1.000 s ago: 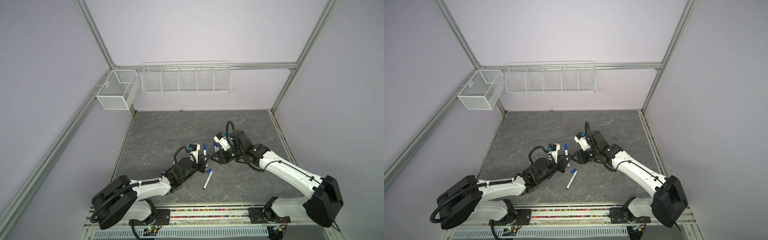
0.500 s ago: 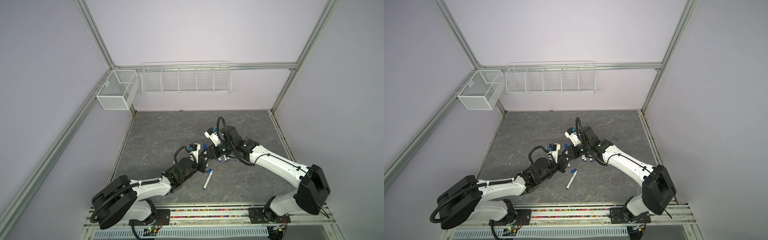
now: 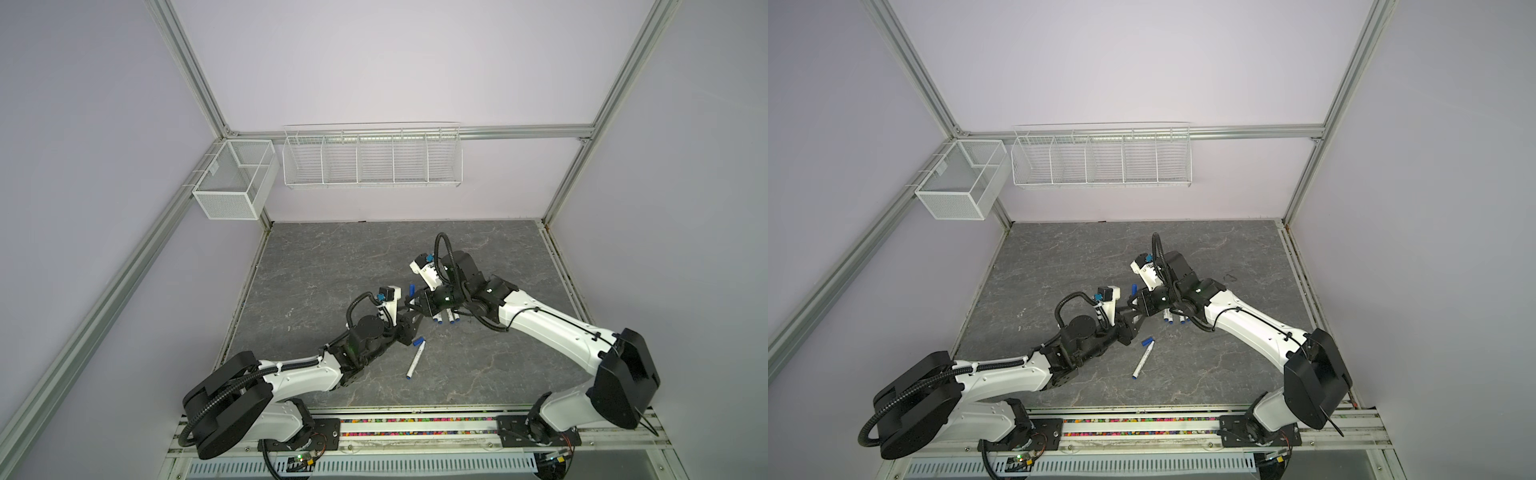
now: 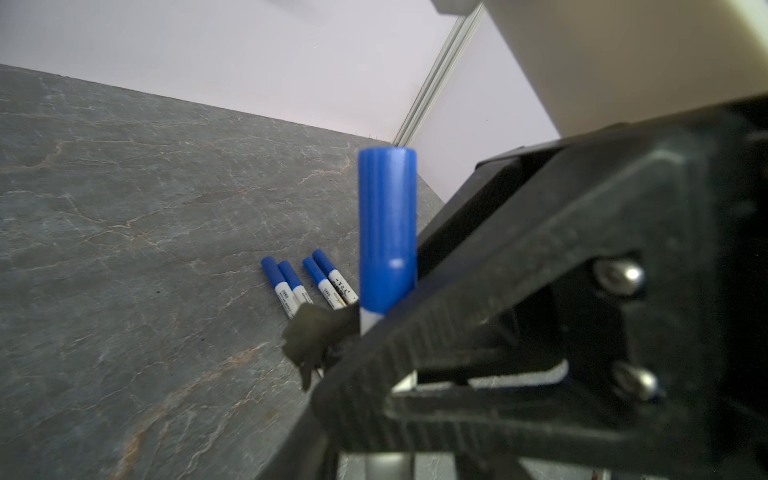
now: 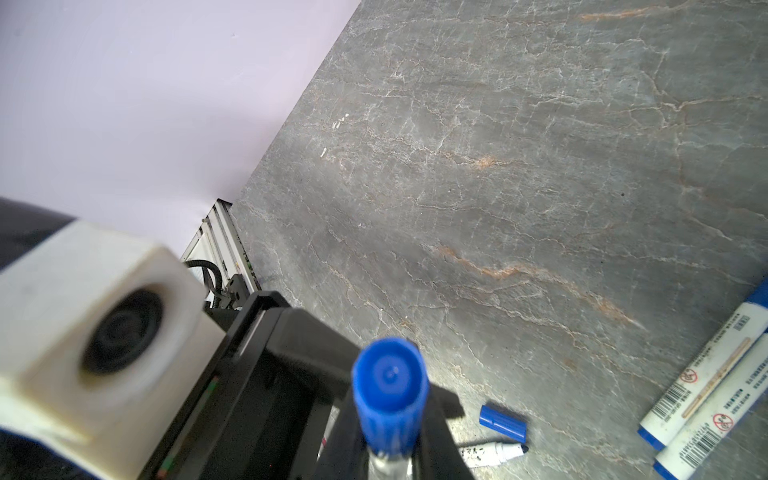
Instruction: Insert the pens into the pen caps
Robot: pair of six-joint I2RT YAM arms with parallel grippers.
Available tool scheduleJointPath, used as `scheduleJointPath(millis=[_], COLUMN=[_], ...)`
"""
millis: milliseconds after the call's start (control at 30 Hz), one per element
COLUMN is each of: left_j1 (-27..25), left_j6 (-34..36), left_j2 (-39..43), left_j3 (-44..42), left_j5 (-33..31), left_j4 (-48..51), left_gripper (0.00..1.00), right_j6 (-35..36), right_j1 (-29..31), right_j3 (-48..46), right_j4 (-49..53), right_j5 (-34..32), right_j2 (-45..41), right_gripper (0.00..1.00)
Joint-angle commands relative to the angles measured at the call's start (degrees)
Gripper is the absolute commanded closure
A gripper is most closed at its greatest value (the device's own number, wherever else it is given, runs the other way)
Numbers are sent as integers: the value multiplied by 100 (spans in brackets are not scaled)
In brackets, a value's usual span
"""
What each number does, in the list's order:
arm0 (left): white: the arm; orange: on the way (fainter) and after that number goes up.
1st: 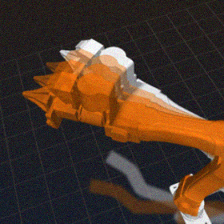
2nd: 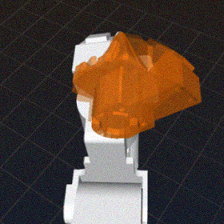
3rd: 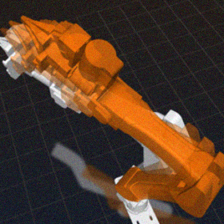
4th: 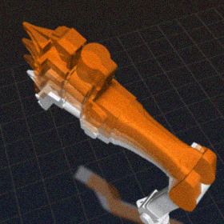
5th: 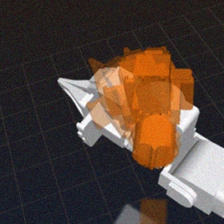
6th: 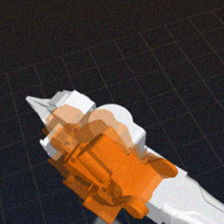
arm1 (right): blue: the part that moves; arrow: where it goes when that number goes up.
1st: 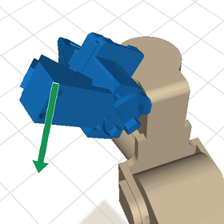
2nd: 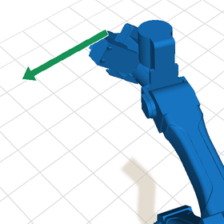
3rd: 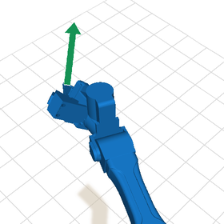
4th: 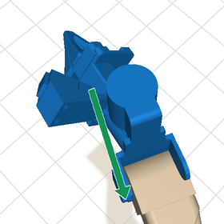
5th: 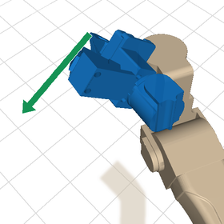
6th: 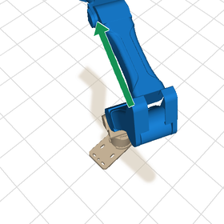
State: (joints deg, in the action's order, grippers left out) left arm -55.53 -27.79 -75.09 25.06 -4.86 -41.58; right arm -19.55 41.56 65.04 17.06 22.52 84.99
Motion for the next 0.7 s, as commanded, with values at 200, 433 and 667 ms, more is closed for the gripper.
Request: scheduleJointPath(millis=[200,433,667], left_j1=[-18,-275,-719], left_j6=[587,712,696], left_j2=[247,66,-244], left_j3=[766,977,1170], left_j5=[252,-150,-375], left_j4=[2708,4226,4922], left_gripper=[1,1,1], right_j6=[-126,-17,80], right_j1=[-903,-1913,-2161], right_j3=[-114,-8,114], right_j4=[998,2193,1960], right_j5=[-829,-1922,-2364], right_j2=[-300,225,1089], right_gripper=[89,88,88])
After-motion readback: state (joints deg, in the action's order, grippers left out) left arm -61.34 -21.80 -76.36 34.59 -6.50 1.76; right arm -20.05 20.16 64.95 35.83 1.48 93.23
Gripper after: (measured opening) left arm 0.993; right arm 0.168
